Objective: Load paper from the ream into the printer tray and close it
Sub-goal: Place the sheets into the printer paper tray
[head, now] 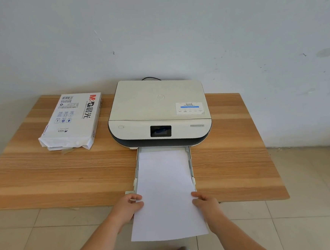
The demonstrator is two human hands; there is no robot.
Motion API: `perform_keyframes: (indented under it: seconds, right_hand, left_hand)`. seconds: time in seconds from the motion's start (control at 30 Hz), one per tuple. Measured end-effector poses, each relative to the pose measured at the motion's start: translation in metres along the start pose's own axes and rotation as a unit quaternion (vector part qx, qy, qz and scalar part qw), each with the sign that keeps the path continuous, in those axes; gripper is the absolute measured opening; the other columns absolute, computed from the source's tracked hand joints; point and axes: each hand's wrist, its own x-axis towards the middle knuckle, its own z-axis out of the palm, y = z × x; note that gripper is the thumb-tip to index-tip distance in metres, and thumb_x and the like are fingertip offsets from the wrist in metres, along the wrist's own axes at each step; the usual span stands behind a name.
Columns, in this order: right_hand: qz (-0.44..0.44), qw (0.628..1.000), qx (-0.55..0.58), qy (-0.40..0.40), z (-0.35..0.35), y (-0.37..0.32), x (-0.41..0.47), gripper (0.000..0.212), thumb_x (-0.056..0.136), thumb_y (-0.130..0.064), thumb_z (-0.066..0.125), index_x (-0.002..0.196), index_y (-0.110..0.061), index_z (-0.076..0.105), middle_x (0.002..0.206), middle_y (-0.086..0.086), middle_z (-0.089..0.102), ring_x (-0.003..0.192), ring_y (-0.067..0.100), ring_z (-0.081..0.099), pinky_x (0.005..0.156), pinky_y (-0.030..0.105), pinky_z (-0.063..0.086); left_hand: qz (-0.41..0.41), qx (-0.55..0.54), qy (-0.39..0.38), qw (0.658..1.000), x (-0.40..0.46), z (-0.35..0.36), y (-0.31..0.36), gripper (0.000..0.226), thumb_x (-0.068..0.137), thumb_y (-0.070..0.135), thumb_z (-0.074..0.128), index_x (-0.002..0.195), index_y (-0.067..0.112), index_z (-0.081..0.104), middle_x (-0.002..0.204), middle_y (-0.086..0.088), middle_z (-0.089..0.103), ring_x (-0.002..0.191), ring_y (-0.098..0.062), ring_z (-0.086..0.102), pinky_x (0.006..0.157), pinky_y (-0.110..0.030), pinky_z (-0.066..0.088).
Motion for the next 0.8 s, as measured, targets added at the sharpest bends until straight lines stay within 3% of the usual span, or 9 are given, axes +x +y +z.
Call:
perform_keyframes:
  seconds: [0.2, 0.63, 0.73, 0.8]
  right_hand:
    - [0.020, 0.999, 0.030, 0.004, 0.003, -0.004, 0.008, 0.022, 0.092, -0.009, 0.057, 0.103, -0.024, 0.069, 0.099, 0.011, 0.072, 0.096, 0.037, 0.068, 0.086, 0.053, 0.056]
    - [0.020, 0.999, 0.025, 0.004, 0.008, -0.032, 0.034, 0.021, 0.090, -0.016, 0.061, 0.108, -0.023, 0.069, 0.103, 0.004, 0.071, 0.094, 0.026, 0.068, 0.090, 0.044, 0.056]
    - [0.023, 1.000, 0.019, 0.003, 0.010, -0.038, 0.040, 0.021, 0.090, -0.018, 0.062, 0.109, -0.023, 0.069, 0.103, 0.004, 0.071, 0.093, 0.025, 0.068, 0.087, 0.041, 0.056]
    - [0.024, 1.000, 0.016, 0.004, 0.010, -0.040, 0.043, 0.021, 0.091, -0.017, 0.061, 0.109, -0.023, 0.068, 0.102, 0.003, 0.070, 0.090, 0.024, 0.068, 0.084, 0.038, 0.057]
  left_hand:
    - [-0.019, -0.002, -0.005, 1.000, 0.008, 0.000, 0.013, 0.017, 0.088, 0.009, 0.065, 0.104, 0.013, 0.064, 0.099, -0.012, 0.067, 0.081, -0.022, 0.065, 0.069, -0.029, 0.052]
    - [-0.008, 0.020, 0.013, 1.000, 0.039, -0.002, 0.037, 0.015, 0.088, 0.013, 0.066, 0.102, 0.016, 0.063, 0.103, -0.011, 0.062, 0.088, -0.026, 0.065, 0.074, -0.035, 0.053]
    - [-0.016, 0.019, 0.017, 1.000, 0.045, -0.002, 0.043, 0.016, 0.088, 0.011, 0.064, 0.104, 0.014, 0.062, 0.100, -0.009, 0.063, 0.087, -0.025, 0.066, 0.070, -0.033, 0.055]
    - [-0.022, 0.027, 0.018, 0.999, 0.050, -0.003, 0.045, 0.016, 0.088, 0.009, 0.064, 0.102, 0.015, 0.062, 0.099, -0.009, 0.064, 0.089, -0.027, 0.066, 0.076, -0.037, 0.056]
